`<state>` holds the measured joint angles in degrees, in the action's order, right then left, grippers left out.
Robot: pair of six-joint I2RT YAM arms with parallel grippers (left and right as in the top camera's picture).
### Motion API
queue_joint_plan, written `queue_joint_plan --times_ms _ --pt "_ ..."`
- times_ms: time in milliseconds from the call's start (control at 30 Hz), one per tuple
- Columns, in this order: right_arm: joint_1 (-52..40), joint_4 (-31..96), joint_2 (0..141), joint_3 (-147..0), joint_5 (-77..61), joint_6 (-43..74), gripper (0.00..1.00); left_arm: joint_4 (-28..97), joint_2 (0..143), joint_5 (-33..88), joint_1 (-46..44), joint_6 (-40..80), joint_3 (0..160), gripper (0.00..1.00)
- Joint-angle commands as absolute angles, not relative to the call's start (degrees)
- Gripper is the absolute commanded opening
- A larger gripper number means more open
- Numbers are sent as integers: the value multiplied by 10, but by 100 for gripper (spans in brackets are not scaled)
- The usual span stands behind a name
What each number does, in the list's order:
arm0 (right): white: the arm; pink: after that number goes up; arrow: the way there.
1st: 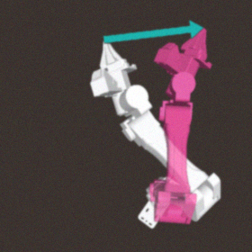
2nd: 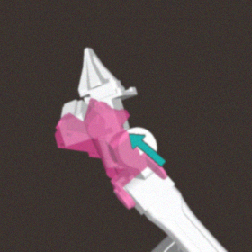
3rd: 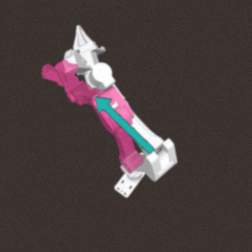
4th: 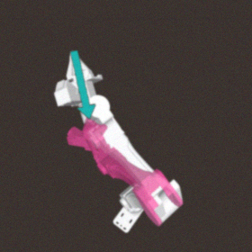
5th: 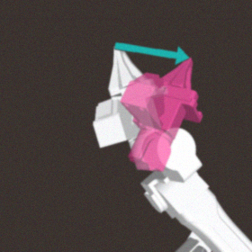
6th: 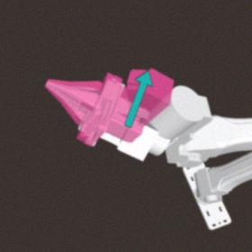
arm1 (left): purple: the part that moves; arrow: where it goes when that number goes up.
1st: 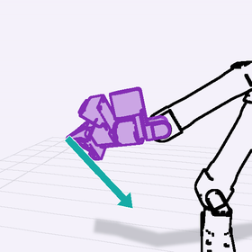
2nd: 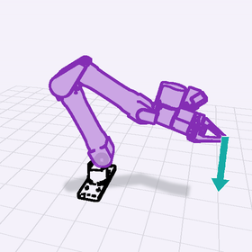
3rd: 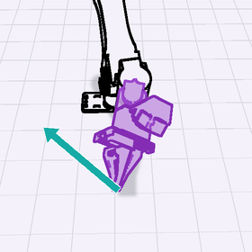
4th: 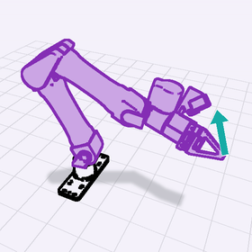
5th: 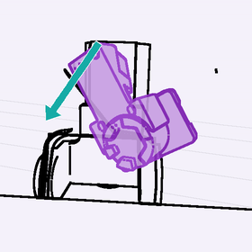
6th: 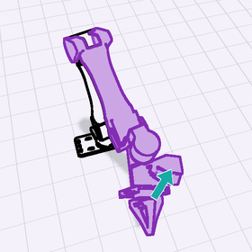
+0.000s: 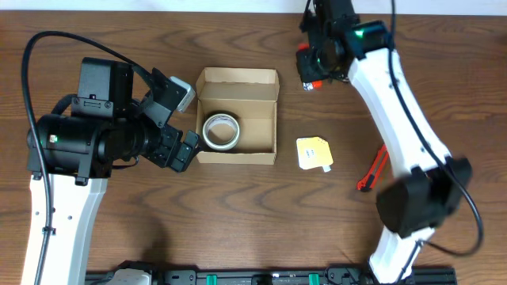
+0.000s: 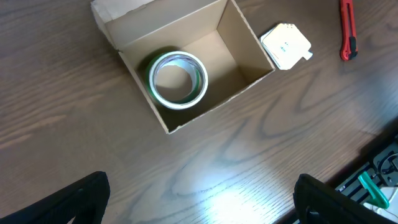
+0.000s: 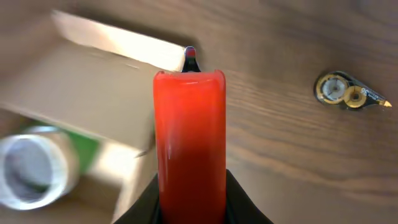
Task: Pack container
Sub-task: 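Carry the red stapler into the box beside the tapes, release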
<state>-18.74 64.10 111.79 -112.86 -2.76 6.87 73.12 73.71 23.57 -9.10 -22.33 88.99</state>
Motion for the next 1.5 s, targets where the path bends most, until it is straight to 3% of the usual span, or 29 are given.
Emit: queue_joint_plan --times_ms 0,433,667,1467 --pt "-239 656 1102 -1133 -30 155 3 733 736 234 -90 -227 898 95" --pt "-363 678 1117 -1074 43 367 1 733 736 234 -90 -227 898 95" --pt "-390 638 1117 -1000 73 419 2 733 736 234 -90 -227 898 95" --pt "-389 554 1117 -904 112 428 1 733 736 234 -90 -227 898 95"
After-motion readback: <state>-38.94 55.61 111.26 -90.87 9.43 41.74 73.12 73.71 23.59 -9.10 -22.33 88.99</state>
